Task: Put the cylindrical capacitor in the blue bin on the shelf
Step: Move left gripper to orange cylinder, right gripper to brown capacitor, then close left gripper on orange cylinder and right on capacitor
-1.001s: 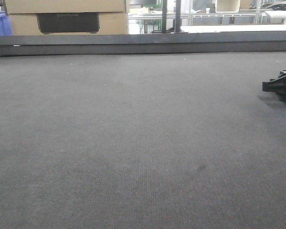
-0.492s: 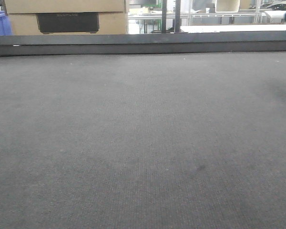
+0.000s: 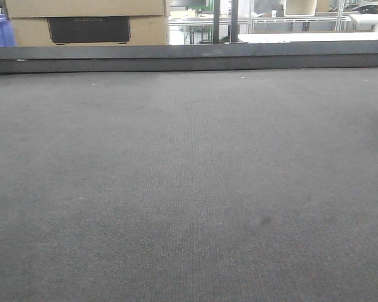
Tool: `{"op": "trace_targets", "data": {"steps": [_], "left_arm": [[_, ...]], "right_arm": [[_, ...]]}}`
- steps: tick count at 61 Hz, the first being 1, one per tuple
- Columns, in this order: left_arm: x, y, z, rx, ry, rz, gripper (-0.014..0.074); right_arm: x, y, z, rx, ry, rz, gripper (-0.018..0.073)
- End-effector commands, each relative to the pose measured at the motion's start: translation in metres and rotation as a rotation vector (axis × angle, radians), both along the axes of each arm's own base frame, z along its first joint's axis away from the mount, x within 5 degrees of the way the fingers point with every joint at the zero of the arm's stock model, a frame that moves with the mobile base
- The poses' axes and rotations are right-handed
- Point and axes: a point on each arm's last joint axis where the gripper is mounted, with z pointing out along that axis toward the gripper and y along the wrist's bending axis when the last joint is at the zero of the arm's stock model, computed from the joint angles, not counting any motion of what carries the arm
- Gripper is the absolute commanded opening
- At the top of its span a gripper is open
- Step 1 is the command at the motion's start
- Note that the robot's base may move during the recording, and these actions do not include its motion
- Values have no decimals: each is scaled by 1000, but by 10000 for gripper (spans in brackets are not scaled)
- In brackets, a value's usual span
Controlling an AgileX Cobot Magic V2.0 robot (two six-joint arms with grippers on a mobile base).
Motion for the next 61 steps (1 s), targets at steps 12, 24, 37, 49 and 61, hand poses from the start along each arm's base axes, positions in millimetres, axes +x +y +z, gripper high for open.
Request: {"op": "trace_targets", "data": {"steps": [12,24,37,49,61], "left_arm": [[36,14,-41,-33,-24,82,602],[58,20,-70,-55,-42,138,602],[88,25,-90,-82,-5,187,602],[113,29,-101,-91,-1,206,602],[134,37,-107,-97,-7,227,602]], "right_arm": [[-11,0,10,-2,-22,-4,-130],[-11,0,10,-2,-16,-3,-130],[-11,7,10,-1,-16,25,-130],[-11,15,10,-1,-16,57,-130],[-10,17,10,-1,-16,65,-130]]}}
